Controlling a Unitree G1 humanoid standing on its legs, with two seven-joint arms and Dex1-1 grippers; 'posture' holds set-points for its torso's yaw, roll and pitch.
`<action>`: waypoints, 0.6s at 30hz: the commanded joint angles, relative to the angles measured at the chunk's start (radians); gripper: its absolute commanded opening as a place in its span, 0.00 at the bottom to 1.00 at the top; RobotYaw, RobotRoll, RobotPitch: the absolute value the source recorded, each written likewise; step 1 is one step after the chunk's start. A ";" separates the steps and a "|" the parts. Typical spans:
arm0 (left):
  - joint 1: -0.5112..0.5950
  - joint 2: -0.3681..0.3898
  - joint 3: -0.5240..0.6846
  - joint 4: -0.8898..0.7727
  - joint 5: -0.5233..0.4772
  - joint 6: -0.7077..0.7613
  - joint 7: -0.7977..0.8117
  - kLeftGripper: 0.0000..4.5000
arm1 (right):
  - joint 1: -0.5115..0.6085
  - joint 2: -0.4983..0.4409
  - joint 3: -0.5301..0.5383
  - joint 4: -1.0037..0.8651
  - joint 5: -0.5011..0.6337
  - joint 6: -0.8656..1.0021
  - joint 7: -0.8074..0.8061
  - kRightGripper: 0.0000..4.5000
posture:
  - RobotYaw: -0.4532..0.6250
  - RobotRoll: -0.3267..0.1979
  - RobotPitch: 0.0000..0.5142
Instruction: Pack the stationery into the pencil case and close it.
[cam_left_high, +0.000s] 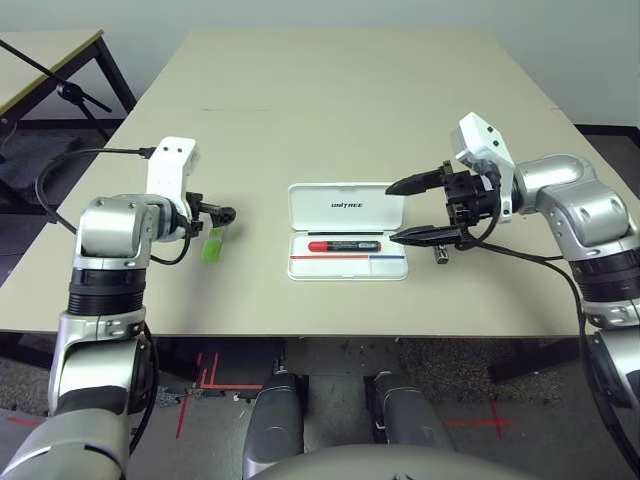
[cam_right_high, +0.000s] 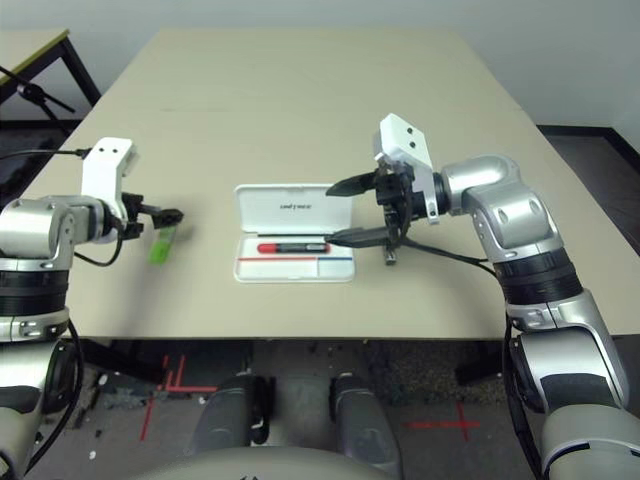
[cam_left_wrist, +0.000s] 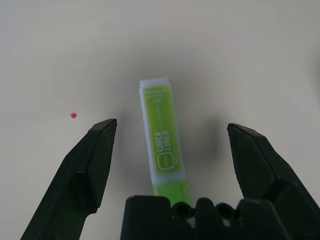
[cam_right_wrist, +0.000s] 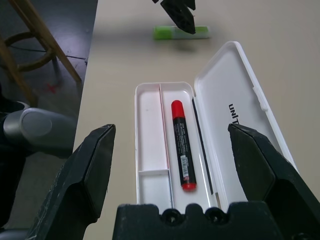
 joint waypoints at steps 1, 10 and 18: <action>0.011 -0.003 0.012 0.050 -0.003 0.003 0.037 1.00 | 0.005 -0.003 0.014 0.009 -0.014 -0.010 -0.005 1.00 | 0.43 0.62 0.14; 0.032 -0.030 -0.017 0.129 -0.006 -0.072 0.075 1.00 | 0.009 -0.001 0.026 0.010 -0.018 -0.021 -0.016 1.00 | 0.43 0.62 0.15; 0.041 -0.046 -0.047 0.148 -0.012 -0.089 0.073 1.00 | 0.017 -0.001 0.026 0.009 -0.030 -0.033 -0.024 1.00 | 0.42 0.62 0.15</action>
